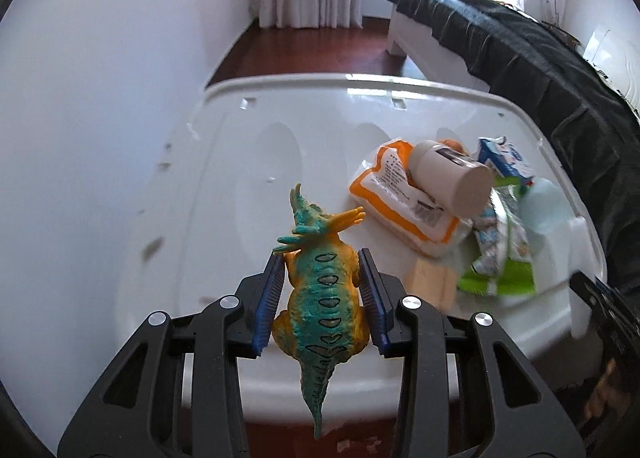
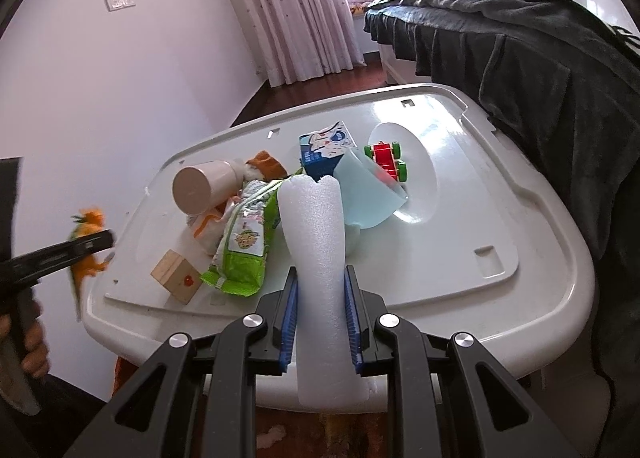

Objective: Collect trash
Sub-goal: 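Move both grippers over the bin and release the dinosaur and tube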

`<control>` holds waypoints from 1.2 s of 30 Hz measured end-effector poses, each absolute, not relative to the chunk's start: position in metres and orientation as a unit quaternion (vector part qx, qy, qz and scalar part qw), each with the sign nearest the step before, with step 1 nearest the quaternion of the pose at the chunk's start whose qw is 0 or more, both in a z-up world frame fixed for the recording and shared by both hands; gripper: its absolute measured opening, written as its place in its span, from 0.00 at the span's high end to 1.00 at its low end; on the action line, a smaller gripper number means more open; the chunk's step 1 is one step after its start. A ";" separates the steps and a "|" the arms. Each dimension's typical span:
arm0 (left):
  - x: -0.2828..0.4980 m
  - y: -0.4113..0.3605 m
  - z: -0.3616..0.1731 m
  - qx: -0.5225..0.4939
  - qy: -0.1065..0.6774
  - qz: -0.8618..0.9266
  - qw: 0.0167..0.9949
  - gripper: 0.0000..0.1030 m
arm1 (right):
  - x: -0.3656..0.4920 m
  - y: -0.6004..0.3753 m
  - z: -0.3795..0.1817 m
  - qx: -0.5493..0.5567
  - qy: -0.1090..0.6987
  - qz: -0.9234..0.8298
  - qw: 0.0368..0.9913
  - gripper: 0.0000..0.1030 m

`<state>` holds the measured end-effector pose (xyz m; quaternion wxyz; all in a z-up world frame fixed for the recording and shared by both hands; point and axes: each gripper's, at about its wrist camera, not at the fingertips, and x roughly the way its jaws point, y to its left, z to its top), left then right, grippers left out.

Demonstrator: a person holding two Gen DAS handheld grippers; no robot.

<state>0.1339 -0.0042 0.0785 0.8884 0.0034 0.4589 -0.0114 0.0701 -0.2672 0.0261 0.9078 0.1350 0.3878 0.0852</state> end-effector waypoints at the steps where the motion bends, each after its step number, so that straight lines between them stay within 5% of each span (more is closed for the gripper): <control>1: 0.119 -0.004 0.084 0.003 0.456 -0.011 0.890 0.64 | 0.069 -0.267 0.026 0.133 0.386 0.087 0.909 0.79; 9: 0.052 -0.012 0.080 -0.003 0.453 0.000 0.892 0.64 | 0.042 -0.256 0.034 0.093 0.369 0.109 0.919 0.79; 19: -0.023 -0.033 -0.005 0.016 0.522 -0.016 0.852 0.64 | -0.034 -0.223 0.011 0.077 0.395 0.130 0.906 0.79; 36: -0.005 -0.029 -0.061 0.005 0.607 -0.002 0.795 0.64 | -0.045 -0.191 -0.045 0.073 0.504 0.126 0.851 0.79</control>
